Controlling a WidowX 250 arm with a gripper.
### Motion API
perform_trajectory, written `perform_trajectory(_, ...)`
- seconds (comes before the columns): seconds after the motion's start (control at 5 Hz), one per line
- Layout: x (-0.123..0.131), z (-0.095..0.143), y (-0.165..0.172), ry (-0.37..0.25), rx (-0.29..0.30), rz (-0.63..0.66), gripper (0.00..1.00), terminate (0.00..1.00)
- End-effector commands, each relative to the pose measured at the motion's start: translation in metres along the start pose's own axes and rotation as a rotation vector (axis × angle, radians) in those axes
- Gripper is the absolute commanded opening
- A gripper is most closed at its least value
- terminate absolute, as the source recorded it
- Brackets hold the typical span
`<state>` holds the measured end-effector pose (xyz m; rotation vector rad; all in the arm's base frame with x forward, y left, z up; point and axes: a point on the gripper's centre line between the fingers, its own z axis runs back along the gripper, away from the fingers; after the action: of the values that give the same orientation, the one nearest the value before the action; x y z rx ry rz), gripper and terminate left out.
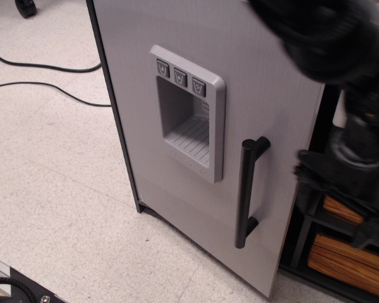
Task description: Open fridge
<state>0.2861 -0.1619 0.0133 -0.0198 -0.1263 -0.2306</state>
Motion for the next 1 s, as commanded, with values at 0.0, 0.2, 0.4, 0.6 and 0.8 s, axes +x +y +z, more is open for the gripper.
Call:
perform_trajectory(0.0,0.064,0.007,-0.010,-0.116,0.012,0.068,1.00,0.00)
perform_trajectory(0.2,0.085,0.013,0.009,-0.115,0.026,0.170,1.00,0.00)
perform_trajectory(0.4,0.086,0.027,0.028,-0.154,0.052,0.209,1.00,0.00)
perform_trajectory(0.6,0.080,0.039,0.057,-0.205,0.117,0.278,1.00,0.00)
perform_trajectory(0.8,0.062,0.052,0.083,-0.218,0.187,0.331,1.00,0.00)
